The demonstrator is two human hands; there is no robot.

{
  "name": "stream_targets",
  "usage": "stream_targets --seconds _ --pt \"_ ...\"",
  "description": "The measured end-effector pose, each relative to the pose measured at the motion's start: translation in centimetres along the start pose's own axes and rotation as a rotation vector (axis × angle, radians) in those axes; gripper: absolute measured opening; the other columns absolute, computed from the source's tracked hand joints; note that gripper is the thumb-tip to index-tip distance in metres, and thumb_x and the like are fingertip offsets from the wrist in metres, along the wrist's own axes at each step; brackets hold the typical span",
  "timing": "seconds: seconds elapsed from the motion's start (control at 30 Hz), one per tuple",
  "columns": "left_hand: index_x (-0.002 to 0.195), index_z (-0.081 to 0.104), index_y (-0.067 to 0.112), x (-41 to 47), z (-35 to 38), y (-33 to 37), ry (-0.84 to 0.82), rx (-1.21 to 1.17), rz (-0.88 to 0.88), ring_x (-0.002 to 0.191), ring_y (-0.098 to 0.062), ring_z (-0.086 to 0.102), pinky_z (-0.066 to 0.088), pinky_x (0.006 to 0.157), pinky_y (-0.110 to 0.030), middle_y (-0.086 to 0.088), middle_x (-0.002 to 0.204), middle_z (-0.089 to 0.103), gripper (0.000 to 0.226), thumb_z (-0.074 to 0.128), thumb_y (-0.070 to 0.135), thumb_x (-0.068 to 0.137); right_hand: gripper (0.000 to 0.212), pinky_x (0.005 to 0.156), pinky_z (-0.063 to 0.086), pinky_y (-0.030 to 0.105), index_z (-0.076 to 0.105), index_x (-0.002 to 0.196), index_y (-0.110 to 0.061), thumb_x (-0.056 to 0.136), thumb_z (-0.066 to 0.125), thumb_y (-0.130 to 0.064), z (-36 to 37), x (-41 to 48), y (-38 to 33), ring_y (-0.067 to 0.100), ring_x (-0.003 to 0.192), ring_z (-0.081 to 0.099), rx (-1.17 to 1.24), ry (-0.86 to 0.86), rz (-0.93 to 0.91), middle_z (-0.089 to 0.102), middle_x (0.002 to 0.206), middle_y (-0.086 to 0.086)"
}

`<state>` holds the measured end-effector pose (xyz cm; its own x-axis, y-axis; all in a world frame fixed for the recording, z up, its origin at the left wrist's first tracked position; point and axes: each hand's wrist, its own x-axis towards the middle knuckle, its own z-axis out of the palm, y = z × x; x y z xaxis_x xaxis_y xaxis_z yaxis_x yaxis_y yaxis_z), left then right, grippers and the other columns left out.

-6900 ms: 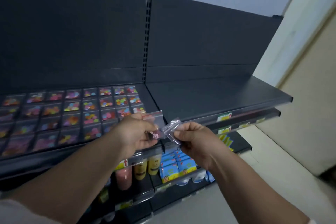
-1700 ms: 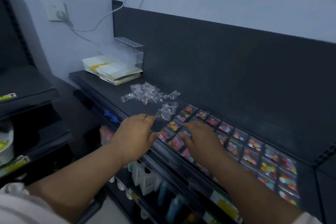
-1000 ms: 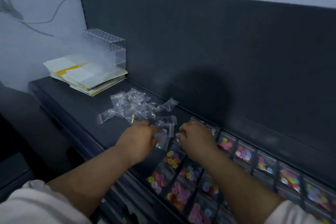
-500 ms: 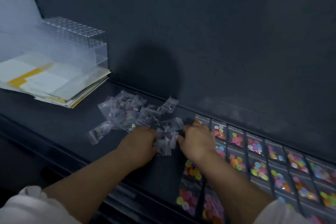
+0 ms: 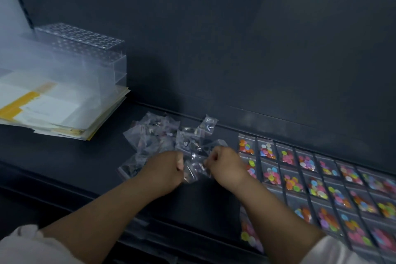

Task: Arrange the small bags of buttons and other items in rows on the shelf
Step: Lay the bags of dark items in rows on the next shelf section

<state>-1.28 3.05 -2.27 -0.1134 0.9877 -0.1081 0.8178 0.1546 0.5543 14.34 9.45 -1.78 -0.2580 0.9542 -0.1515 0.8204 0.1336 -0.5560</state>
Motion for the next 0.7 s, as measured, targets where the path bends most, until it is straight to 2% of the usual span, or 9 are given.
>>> stream_targets --seconds 0.07,0.13,0.2,0.27,0.37,0.47,0.57,0.63,0.7 --pt "0.072 0.050 0.024 0.2 -0.4 0.2 0.032 -0.115 -0.033 0.077 -0.013 0.057 0.045 0.065 -0.027 0.003 0.080 0.060 0.018 0.059 0.019 0.087 0.021 0.058 0.040 0.023 0.053 0.069 -0.019 0.088 0.060 -0.023 -0.4 -0.6 -0.3 0.014 0.070 0.055 0.206 0.024 0.007 0.058 0.072 -0.002" --pt "0.075 0.052 0.021 0.5 -0.6 0.7 0.053 -0.304 -0.076 0.078 -0.019 0.060 0.051 0.073 -0.035 -0.003 0.081 0.062 0.016 0.063 0.020 0.086 0.021 0.061 0.044 0.025 0.051 0.071 -0.018 0.090 0.059 -0.019 -0.9 -1.3 -0.5 0.013 0.064 0.052 0.381 0.062 0.017 0.056 0.069 -0.001" --pt "0.079 0.052 0.018 0.7 -0.9 1.6 0.053 -0.572 -0.142 0.079 -0.025 0.063 0.056 0.074 -0.040 -0.009 0.084 0.063 0.015 0.064 0.015 0.086 0.022 0.064 0.049 0.033 0.048 0.072 -0.017 0.092 0.056 -0.016 -1.7 -2.1 -0.6 0.015 0.063 0.051 0.568 0.097 0.065 0.053 0.068 0.001" --pt "0.084 0.053 0.017 0.7 -1.1 2.9 0.027 -0.812 -0.190 0.076 -0.023 0.063 0.055 0.068 -0.035 -0.007 0.087 0.062 0.014 0.064 0.009 0.086 0.020 0.063 0.054 0.032 0.045 0.076 -0.016 0.095 0.051 -0.014 -2.7 -3.1 -0.5 0.014 0.067 0.051 0.744 0.085 0.127 0.051 0.075 0.002" --pt "0.098 0.058 0.014 0.5 -0.9 5.1 -0.063 -1.025 -0.203 0.076 -0.020 0.065 0.054 0.068 -0.029 -0.005 0.091 0.066 0.016 0.063 0.004 0.086 0.018 0.058 0.054 0.028 0.043 0.079 -0.016 0.097 0.046 -0.012 -4.4 -4.5 0.2 0.013 0.074 0.058 0.902 0.098 0.171 0.054 0.086 0.004" --pt "0.095 0.059 0.009 0.3 -0.1 7.5 -0.136 -1.118 -0.226 0.078 -0.022 0.066 0.055 0.072 -0.031 -0.010 0.090 0.069 0.015 0.063 -0.002 0.085 0.017 0.058 0.053 0.029 0.041 0.082 -0.015 0.098 0.042 -0.009 -6.0 -6.0 1.6 0.019 0.073 0.063 1.039 0.128 0.206 0.060 0.088 0.008" --pt "0.084 0.058 0.008 -0.1 1.2 10.5 -0.196 -1.122 -0.203 0.083 -0.023 0.066 0.056 0.072 -0.032 -0.011 0.089 0.068 0.014 0.065 -0.004 0.083 0.015 0.067 0.056 0.032 0.043 0.085 -0.012 0.096 0.044 -0.002 -7.8 -8.1 3.8 0.024 0.076 0.064 1.149 0.167 0.220 0.060 0.086 0.009" --pt "0.080 0.057 0.006 -0.7 2.4 12.9 -0.231 -1.099 -0.170 0.084 -0.023 0.066 0.056 0.069 -0.030 -0.013 0.091 0.068 0.013 0.066 -0.003 0.082 0.020 0.059 0.052 0.025 0.046 0.081 -0.012 0.091 0.047 0.006 -9.3 -9.9 5.8 0.021 0.071 0.062 1.162 0.197 0.208 0.060 0.076 0.008" --pt "0.086 0.057 0.003 -1.7 3.8 15.5 -0.256 -1.075 -0.136 0.083 -0.021 0.066 0.057 0.064 -0.027 -0.013 0.091 0.067 0.012 0.066 -0.003 0.081 0.025 0.053 0.046 0.023 0.046 0.078 -0.013 0.086 0.051 0.011 -10.6 -11.9 8.0 0.019 0.066 0.058 1.177 0.238 0.205 0.058 0.071 0.008"
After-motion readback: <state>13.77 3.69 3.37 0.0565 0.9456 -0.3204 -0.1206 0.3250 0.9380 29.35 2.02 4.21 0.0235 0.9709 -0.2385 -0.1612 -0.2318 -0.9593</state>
